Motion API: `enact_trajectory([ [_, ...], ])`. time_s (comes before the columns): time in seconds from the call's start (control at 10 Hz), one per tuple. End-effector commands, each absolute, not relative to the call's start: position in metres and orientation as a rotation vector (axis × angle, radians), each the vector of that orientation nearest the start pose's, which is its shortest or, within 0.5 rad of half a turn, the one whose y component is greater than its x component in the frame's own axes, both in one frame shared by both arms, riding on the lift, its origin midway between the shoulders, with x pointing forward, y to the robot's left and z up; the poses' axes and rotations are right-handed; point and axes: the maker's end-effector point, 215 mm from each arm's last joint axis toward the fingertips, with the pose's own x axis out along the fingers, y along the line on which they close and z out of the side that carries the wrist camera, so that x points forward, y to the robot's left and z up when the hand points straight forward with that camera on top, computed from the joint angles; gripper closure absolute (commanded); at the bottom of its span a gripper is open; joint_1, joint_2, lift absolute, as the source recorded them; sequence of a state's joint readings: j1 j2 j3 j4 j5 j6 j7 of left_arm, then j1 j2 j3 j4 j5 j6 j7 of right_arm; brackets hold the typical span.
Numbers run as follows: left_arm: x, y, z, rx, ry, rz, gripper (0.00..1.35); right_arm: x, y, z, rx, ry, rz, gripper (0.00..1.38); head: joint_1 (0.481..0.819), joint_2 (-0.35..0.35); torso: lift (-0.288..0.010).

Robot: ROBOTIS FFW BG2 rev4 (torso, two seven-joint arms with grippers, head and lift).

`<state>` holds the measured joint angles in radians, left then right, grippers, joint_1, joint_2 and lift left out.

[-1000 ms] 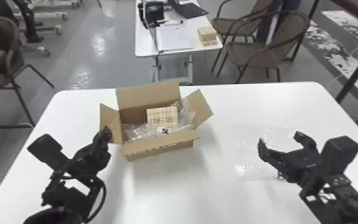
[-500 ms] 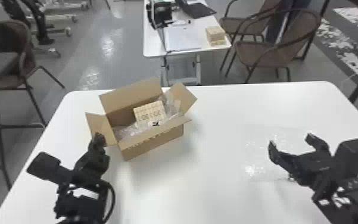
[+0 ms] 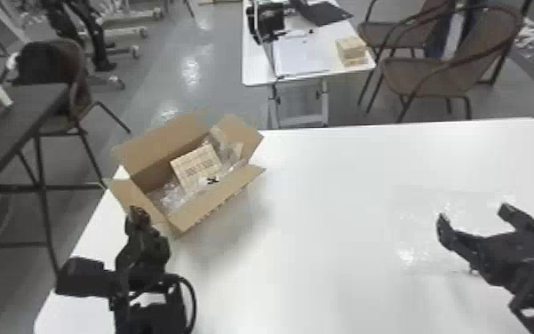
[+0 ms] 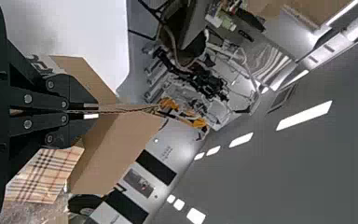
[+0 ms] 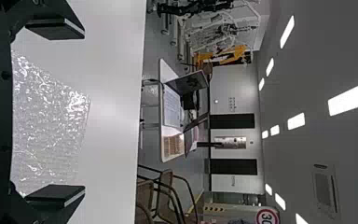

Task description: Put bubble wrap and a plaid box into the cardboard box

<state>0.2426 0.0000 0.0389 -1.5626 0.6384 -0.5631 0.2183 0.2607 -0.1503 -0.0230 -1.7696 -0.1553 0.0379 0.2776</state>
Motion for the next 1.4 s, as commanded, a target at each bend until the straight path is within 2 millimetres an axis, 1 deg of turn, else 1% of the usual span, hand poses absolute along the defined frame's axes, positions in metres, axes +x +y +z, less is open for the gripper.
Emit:
enact_trajectory([
  [0.0, 0.455, 0.386, -0.37, -0.619, -0.275, 0.538, 1.22, 0.507, -0.217, -0.382, 0.019, 0.099, 0.285, 0.13, 0.695, 0.184, -0.103],
  [0.1, 0.448, 0.391, -0.373, -0.635, -0.283, 0.574, 1.22, 0.507, -0.217, -0.382, 0.019, 0.099, 0.285, 0.13, 0.695, 0.189, -0.103],
  [0.2, 0.436, 0.398, -0.375, -0.655, -0.306, 0.632, 1.22, 0.507, -0.217, -0.382, 0.018, 0.097, 0.285, 0.13, 0.695, 0.196, -0.103],
  [0.3, 0.424, 0.406, -0.382, -0.682, -0.315, 0.683, 1.22, 0.507, -0.217, -0.382, 0.022, 0.098, 0.284, 0.13, 0.695, 0.205, -0.103],
  [0.4, 0.415, 0.416, -0.384, -0.7, -0.336, 0.719, 1.22, 0.506, -0.216, -0.382, 0.022, 0.098, 0.286, 0.13, 0.695, 0.217, -0.103],
  [0.5, 0.409, 0.42, -0.383, -0.702, -0.353, 0.746, 1.22, 0.506, -0.216, -0.383, 0.022, 0.1, 0.286, 0.13, 0.695, 0.23, -0.103],
  [0.6, 0.406, 0.421, -0.386, -0.705, -0.358, 0.763, 1.16, 0.506, -0.217, -0.383, 0.022, 0.1, 0.286, 0.13, 0.695, 0.242, -0.103],
  [0.7, 0.406, 0.419, -0.384, -0.707, -0.368, 0.762, 0.75, 0.506, -0.217, -0.384, 0.022, 0.101, 0.286, 0.13, 0.695, 0.245, -0.103],
  [0.8, 0.407, 0.416, -0.385, -0.712, -0.366, 0.759, 0.42, 0.506, -0.217, -0.383, 0.022, 0.1, 0.286, 0.13, 0.695, 0.247, -0.103],
  [0.9, 0.406, 0.414, -0.384, -0.71, -0.37, 0.758, 0.24, 0.506, -0.217, -0.384, 0.024, 0.101, 0.285, 0.13, 0.695, 0.244, -0.103],
  [1.0, 0.403, 0.417, -0.381, -0.702, -0.385, 0.77, 0.14, 0.506, -0.216, -0.384, 0.024, 0.101, 0.287, 0.13, 0.695, 0.242, -0.103],
  [1.1, 0.397, 0.422, -0.376, -0.682, -0.405, 0.789, 0.12, 0.506, -0.216, -0.382, 0.023, 0.097, 0.288, 0.13, 0.695, 0.243, -0.103],
  [1.2, 0.392, 0.427, -0.362, -0.602, -0.425, 0.792, 0.12, 0.507, -0.215, -0.376, 0.017, 0.087, 0.288, 0.13, 0.695, 0.245, -0.103],
  [1.3, 0.383, 0.436, -0.344, -0.519, -0.446, 0.804, 0.12, 0.508, -0.215, -0.371, 0.014, 0.076, 0.289, 0.13, 0.695, 0.254, -0.103],
])
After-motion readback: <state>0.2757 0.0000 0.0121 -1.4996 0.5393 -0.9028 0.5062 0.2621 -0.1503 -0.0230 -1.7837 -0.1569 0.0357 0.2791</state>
